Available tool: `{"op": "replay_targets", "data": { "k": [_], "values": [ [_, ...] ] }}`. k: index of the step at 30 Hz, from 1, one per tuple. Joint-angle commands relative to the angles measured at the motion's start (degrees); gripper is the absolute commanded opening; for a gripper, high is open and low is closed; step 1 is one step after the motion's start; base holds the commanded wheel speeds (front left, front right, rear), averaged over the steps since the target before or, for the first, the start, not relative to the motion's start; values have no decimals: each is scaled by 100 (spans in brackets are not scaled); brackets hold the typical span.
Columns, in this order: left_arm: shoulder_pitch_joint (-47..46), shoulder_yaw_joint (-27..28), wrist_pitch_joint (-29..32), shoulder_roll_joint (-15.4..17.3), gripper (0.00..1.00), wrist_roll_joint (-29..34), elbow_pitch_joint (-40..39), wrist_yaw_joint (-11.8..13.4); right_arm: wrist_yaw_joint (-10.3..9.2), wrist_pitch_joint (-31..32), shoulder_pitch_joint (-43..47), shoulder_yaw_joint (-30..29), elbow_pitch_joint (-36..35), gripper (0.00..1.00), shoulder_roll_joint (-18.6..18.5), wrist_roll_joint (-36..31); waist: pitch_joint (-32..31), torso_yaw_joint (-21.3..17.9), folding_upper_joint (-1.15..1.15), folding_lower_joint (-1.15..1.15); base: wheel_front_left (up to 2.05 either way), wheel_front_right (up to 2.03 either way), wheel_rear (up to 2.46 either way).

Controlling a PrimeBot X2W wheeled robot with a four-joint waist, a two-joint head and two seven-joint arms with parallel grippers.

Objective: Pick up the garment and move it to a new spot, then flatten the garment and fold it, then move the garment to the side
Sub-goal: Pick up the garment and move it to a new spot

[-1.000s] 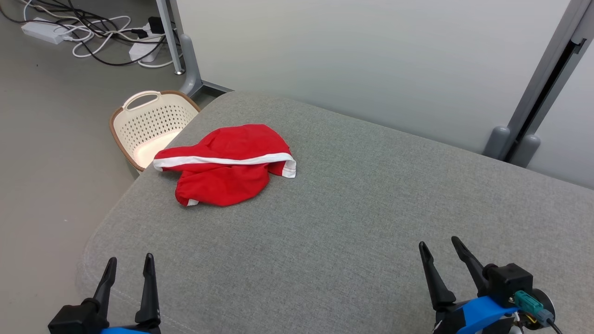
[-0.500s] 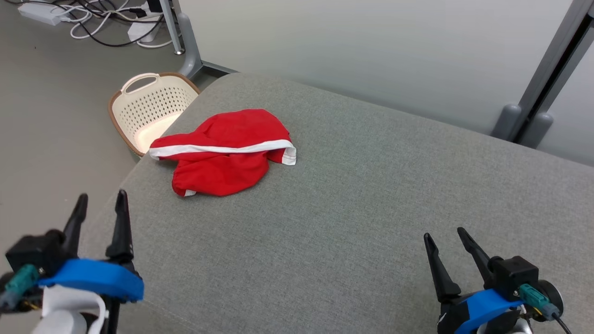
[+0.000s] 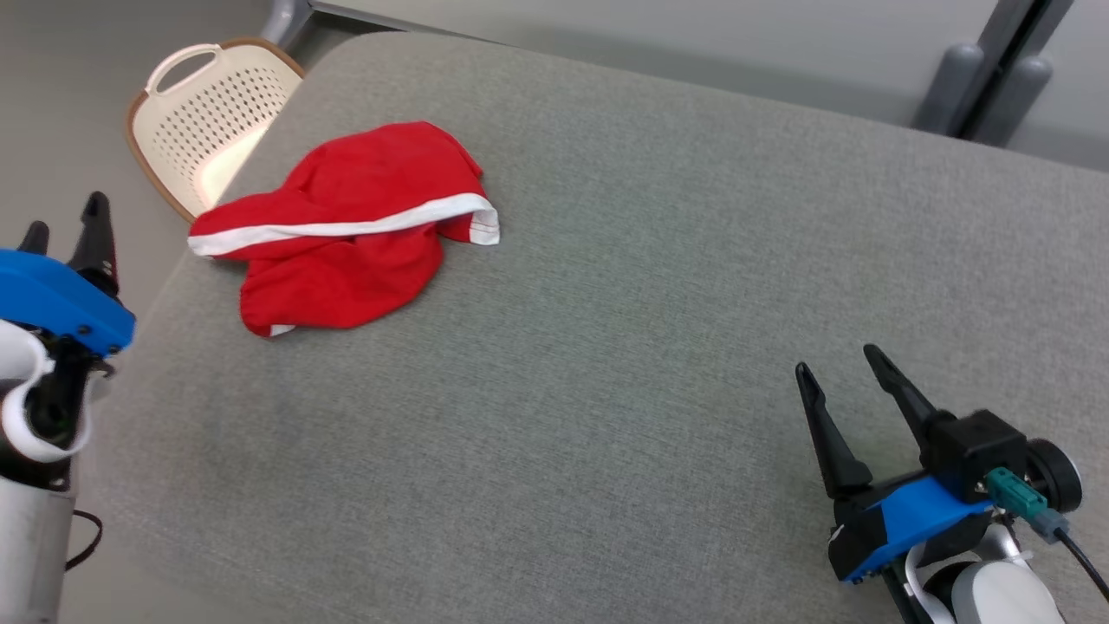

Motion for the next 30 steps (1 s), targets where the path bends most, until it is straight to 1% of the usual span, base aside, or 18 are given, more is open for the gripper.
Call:
{"op": "replay_targets", "data": {
  "k": [1,3,7,9,13,15,19,22,25,26,27,28,30],
  "values": [
    [-182,19,85,56,100,-43,140,-11,1,43,-115,15,-92,100,-74,-19,395,-335,0,-1,0,0,0],
    [-324,60,228,192,100,-78,387,-43,1,130,-212,58,-256,100,-119,-29,647,-496,0,-1,0,0,0],
    [-452,165,549,335,100,-307,801,-165,1,304,-317,34,-582,100,-251,-50,1082,-762,0,-1,0,0,0],
    [-494,253,574,362,100,-407,971,-181,1,350,-362,24,-734,100,-296,-69,1279,-874,0,-1,0,0,0],
    [-461,424,615,320,100,-622,1354,-118,1,437,-407,18,-987,100,-375,-79,1563,-1104,0,-1,0,0,0],
    [-396,464,693,287,100,-692,1550,-85,1,461,-431,3,-1076,100,-387,-81,1645,-1214,0,-1,0,0,0],
    [-361,438,785,236,100,-785,1852,-163,1,460,-432,-34,-1173,100,-356,-38,1713,-1369,0,-1,0,0,0],
    [-352,378,959,130,100,-824,2162,-84,1,441,-402,5,-1152,100,-339,-16,1676,-1456,0,-1,0,0,0],
    [-291,358,1139,95,100,-860,2447,22,1,416,-384,21,-1100,100,-309,30,1574,-1535,0,-1,0,0,0],
    [-262,352,1186,94,58,-878,2523,33,1,403,-381,23,-1081,100,-295,45,1532,-1554,0,-1,0,0,0],
    [-230,357,1229,98,22,-905,2574,12,1,395,-369,24,-1060,100,-288,60,1483,-1568,0,-1,0,0,0],
    [-201,373,1256,95,0,-938,2610,-45,1,376,-358,19,-1029,100,-275,70,1416,-1576,0,-1,0,0,0],
    [-186,407,1146,180,0,-946,2576,-208,1,346,-328,18,-975,100,-238,96,1276,-1581,0,-1,0,0,0]
  ]
}}
